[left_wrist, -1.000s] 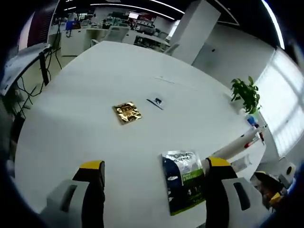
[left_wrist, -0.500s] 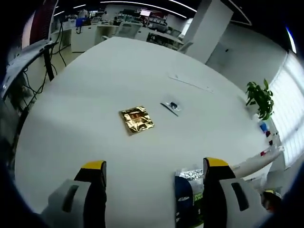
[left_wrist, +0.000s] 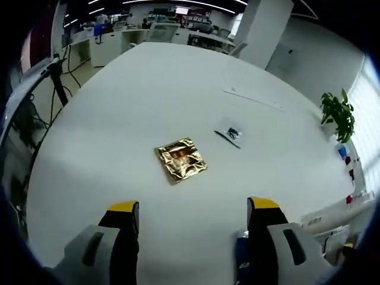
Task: Arrange the skincare products in the storage area until every visible bottle or jar stands upright without overlapping.
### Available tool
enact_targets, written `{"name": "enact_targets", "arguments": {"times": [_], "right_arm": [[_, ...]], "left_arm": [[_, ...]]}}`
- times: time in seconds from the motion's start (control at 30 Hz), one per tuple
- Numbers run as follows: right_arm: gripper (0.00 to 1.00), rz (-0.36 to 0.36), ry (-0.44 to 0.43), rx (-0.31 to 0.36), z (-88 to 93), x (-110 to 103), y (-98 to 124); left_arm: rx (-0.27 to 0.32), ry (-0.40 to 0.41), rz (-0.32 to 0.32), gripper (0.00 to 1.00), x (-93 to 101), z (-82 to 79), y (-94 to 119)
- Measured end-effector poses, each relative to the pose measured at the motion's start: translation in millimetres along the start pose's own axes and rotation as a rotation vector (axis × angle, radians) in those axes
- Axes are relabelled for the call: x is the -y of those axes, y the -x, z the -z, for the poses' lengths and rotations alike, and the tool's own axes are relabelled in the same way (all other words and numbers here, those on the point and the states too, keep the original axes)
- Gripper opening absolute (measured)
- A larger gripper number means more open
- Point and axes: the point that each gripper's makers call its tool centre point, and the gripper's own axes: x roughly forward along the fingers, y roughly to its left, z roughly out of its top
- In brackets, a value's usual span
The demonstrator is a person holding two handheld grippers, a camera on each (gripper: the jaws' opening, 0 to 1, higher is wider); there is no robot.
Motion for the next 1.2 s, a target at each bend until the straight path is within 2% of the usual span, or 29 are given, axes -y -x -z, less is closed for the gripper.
{"name": "enact_targets", "arguments": {"times": [0.17,0.3,0.37,0.63,0.8,1.1,1.2], "right_arm": [[0.86,0.003,-0.007,0.002,-0.2,1.4,0.1],[0.86,0.005,-0.012,0.003,-0.4,1.9,-0.2],[0.86,0.007,-0.014,0.002,-0.1,2.9,-0.2],[0.86,0.013,-0.024,0.004,-0.9,2.3,-1.3],[0.86,0.020,-0.030,0.006,-0.9,5.1,-0.9],[0.86,0.025,-0.036,0.007,-0.7,6.9,-0.8],[0.86,0.033,-0.042,0.014,-1.9,7.7,-0.4]], "left_arm": [[-0.005,-0.015,-0.023,0.65,-2.7,-4.2,-11.8],[-0.011,0.000,-0.061,0.68,-7.0,-13.4,-28.7],[-0.006,0.013,-0.079,0.67,-11.9,-9.4,-25.1],[0.009,0.085,-0.143,0.70,-17.5,-18.6,-32.6],[0.012,0.115,-0.173,0.67,-21.4,-20.4,-38.5],[-0.005,0.117,-0.200,0.65,-20.0,-17.4,-43.6],[0.005,0.111,-0.214,0.64,-21.4,-18.1,-44.7]]}}
